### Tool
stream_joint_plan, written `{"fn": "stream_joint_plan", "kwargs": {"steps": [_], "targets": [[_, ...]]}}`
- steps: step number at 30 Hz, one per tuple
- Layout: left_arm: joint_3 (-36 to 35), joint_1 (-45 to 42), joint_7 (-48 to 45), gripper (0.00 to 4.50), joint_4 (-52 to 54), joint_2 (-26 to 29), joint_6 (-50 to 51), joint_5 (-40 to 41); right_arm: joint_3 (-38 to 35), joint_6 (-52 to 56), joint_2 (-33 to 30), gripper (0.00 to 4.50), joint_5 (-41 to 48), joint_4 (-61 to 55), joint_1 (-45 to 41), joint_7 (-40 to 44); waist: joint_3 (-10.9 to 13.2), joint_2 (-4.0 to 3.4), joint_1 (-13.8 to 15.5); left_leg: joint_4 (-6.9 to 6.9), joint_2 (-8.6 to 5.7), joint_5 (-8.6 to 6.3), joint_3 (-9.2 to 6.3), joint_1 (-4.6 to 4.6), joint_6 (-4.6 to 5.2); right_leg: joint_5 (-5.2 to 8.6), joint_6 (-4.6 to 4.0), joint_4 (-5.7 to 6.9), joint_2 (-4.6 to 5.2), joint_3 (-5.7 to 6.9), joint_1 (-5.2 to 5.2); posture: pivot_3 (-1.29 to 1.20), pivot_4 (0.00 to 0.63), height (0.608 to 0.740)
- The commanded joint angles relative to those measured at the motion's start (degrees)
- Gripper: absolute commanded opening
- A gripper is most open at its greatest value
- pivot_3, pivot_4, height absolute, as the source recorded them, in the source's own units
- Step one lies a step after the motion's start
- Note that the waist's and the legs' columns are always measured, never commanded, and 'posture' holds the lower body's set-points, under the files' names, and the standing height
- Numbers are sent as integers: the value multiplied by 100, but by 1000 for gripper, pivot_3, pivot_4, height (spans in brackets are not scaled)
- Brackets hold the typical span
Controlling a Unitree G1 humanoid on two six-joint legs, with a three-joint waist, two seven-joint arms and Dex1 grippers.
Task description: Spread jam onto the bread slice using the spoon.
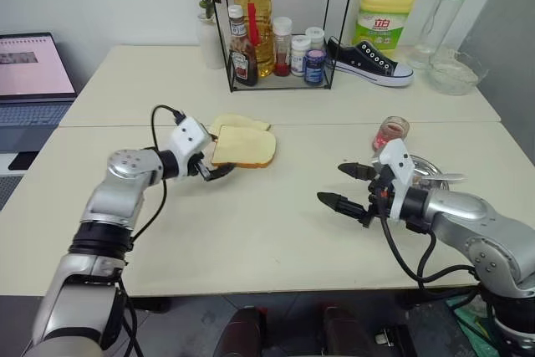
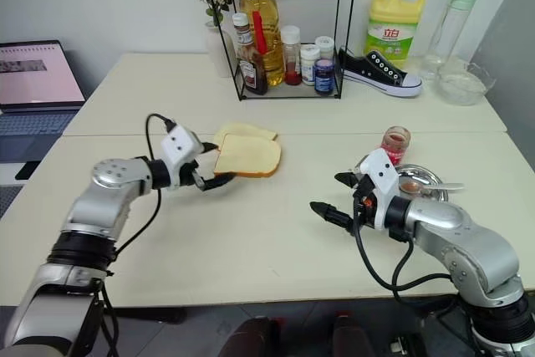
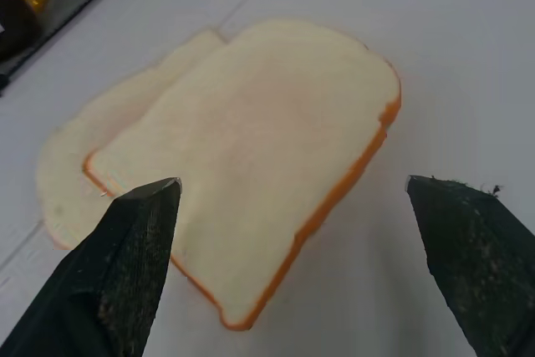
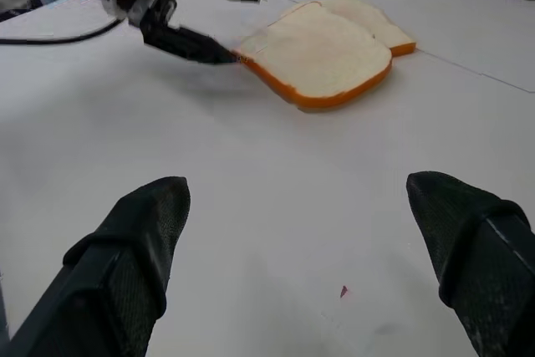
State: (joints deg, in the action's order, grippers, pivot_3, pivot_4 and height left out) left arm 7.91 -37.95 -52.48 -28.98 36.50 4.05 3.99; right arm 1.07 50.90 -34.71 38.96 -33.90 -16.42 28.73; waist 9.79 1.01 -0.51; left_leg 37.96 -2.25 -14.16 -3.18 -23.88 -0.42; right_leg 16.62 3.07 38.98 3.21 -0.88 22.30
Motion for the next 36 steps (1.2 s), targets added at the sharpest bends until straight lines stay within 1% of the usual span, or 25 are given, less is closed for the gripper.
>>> {"fn": "stream_joint_plan", "kwargs": {"steps": [1, 6, 9, 16, 18, 20, 21, 26, 27, 29, 31, 32, 33, 36], "targets": [[183, -486, 56, 4500, -879, -162, -857, -425, -21, -84, 61, 4464, -81, -349, 103, -144, 0, 1, 5, 0, 0, 0, -1, -1, 0, 0, 0, 0, 0, 2, 0, 0, 150, 740], [386, -1084, 421, 4500, -2169, -391, -1677, -982, -103, 41, 237, 4464, 21, -523, 163, -410, -1, 2, 7, 1, -4, 0, 0, -1, 0, 0, 0, 1, 0, 1, -1, 0, 150, 740], [365, -1313, 562, 3908, -2674, -503, -1976, -1119, -172, 60, 238, 4500, 38, -566, 221, -452, -1, 3, 7, 2, -4, 0, -2, -1, 0, 0, 0, 2, 0, 5, -2, 0, 150, 740], [265, -1552, 519, 1650, -3139, -550, -2284, -1148, -315, 157, 327, 4500, 210, -586, 139, -623, -2, 4, -2, 2, -5, 0, -4, -1, 1, 0, 1, 4, -1, 5, -2, 0, 150, 740], [195, -1581, 476, 1032, -3163, -565, -2287, -1078, -318, 144, 307, 4500, 171, -542, 129, -601, -2, 4, -2, 3, -5, 0, -3, 0, 1, 0, 1, 4, -1, 4, -2, 0, 150, 740], [115, -1591, 398, 322, -3110, -581, -2246, -1001, -324, 145, 308, 4500, 164, -513, 108, -593, -2, 4, -3, 3, -6, 0, -3, 0, 1, 0, 1, 4, -1, 4, -2, 0, 150, 740], [92, -1589, 365, 77, -3086, -576, -2236, -980, -318, 156, 319, 4500, 167, -515, 95, -603, -2, 4, -3, 3, -5, 0, -4, -1, 1, 0, 1, 4, -1, 5, -2, 0, 150, 740], [-123, -1439, -65, 32, -2382, -517, -2028, -678, -389, 162, 243, 4500, 184, -452, 61, -497, -1, 5, 1, 4, -5, 0, -4, -3, 1, 0, 1, 3, -1, 5, -1, 0, 150, 740], [-161, -1325, -248, 32, -1970, -473, -1899, -542, -446, 140, 158, 4500, 162, -406, 74, -422, -1, 4, 1, 4, -5, 0, -5, -4, 1, 0, 1, 3, -1, 6, -2, 0, 150, 740], [-171, -899, -719, 32, -744, -355, -1528, -205, -669, 124, -72, 4500, 174, -298, 126, -231, -1, 4, -16, 4, -5, 0, -3, -3, 1, 0, 1, 2, -1, 2, -1, 0, 150, 740], [160, -4, -1183, 32, 1122, -144, -1310, -50, -1099, 236, -562, 4500, 391, -295, 384, 210, -2, 2, -41, 3, -4, 0, -3, -4, 0, 0, 0, -1, 1, -1, -2, 0, 150, 740], [294, 324, -1297, 32, 1726, -58, -1263, -65, -1239, 302, -751, 4500, 502, -332, 498, 376, -3, 1, -42, 0, -3, 0, 0, -4, 0, 0, 1, -5, 4, -7, -2, 0, 150, 740], [464, 610, -1333, 32, 2125, -59, -1330, -140, -1383, 393, -928, 4500, 668, -403, 638, 530, -3, 1, -42, -3, -3, 0, -1, -2, 0, 0, 1, -7, 5, -9, -4, 0, 150, 740], [717, 960, -1262, 32, 2396, -178, -1346, -310, -1481, 520, -1165, 4500, 962, -587, 872, 686, -5, -2, -28, -2, 3, 0, -4, 2, 1, 0, 0, -7, 18, -15, -12, 0, 150, 740]]}}
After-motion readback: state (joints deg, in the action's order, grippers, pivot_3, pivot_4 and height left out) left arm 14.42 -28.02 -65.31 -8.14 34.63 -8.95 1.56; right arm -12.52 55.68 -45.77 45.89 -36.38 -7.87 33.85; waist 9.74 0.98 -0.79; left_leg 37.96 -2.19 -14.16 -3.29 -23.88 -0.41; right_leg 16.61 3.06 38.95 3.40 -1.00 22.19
